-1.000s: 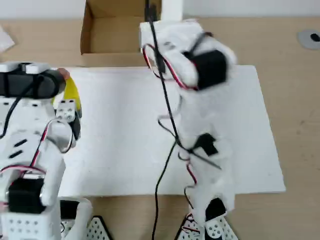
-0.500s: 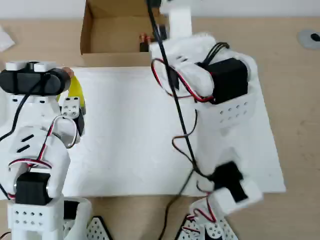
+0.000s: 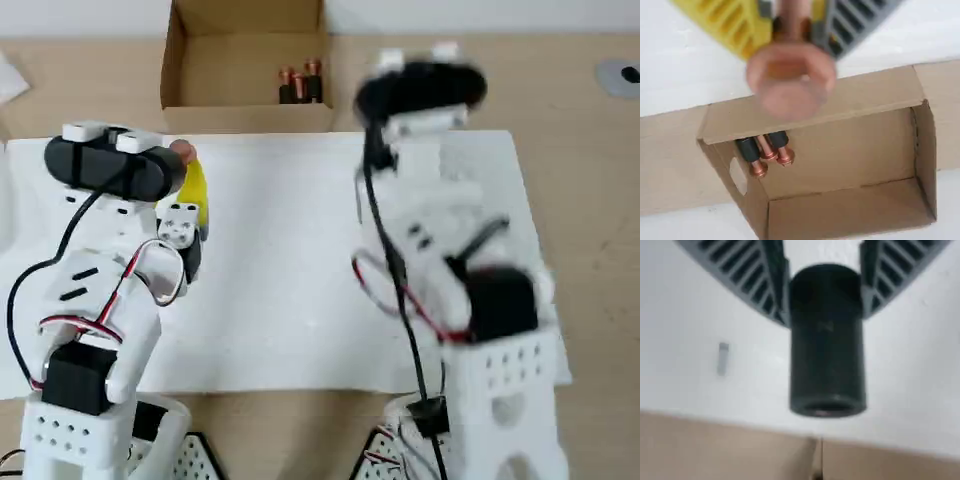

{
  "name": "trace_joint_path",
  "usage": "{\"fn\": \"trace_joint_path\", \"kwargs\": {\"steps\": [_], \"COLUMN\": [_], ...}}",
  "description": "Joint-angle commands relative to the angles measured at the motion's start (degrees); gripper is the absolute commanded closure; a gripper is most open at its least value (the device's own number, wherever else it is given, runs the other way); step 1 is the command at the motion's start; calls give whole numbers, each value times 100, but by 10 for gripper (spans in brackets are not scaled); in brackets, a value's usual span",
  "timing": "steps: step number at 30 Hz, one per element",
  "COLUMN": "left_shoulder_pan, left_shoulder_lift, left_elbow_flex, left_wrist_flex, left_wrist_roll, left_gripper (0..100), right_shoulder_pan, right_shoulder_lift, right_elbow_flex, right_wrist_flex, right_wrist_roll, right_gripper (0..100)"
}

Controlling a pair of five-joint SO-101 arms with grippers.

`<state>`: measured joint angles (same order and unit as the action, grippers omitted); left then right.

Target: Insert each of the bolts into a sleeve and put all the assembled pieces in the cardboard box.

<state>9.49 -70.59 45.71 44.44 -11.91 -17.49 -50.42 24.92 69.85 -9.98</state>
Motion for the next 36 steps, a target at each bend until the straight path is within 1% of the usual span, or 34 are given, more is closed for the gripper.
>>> {"fn": "trace_joint_path", "kwargs": {"steps": [1,4,7,10,13,15,18,21,23,28,33,36], "left_shoulder_pan": [167,334,598,791,914,985,1081,1204,1284,1345,1345,1345], "left_shoulder_lift": [75,171,303,470,655,778,963,1191,1358,1903,2185,2229], "left_elbow_flex": [62,123,105,62,53,44,44,26,-132,-580,-686,-695], "left_wrist_flex": [-448,-677,-712,-747,-1020,-1336,-1758,-1996,-1996,-2013,-2022,-2031], "left_wrist_roll": [18,26,26,26,26,26,26,26,26,26,44,290], "left_gripper": [996,996,996,996,996,996,996,996,996,996,996,996], "right_shoulder_pan": [92,92,84,84,84,48,22,-92,-119,-127,-127,-127], "right_shoulder_lift": [-1253,-2299,-3486,-4708,-5947,-5991,-5833,-5982,-5956,-5956,-5956,-5956], "right_elbow_flex": [1516,2519,3336,3978,4532,4585,4567,4778,5042,5727,6440,6905], "right_wrist_flex": [-527,-1011,-1222,-1169,-1002,-870,-879,-976,-1143,-1969,-2901,-3604], "right_wrist_roll": [53,53,237,378,492,466,202,193,202,202,211,431], "right_gripper": [988,988,988,988,989,989,989,989,989,989,989,989]}}
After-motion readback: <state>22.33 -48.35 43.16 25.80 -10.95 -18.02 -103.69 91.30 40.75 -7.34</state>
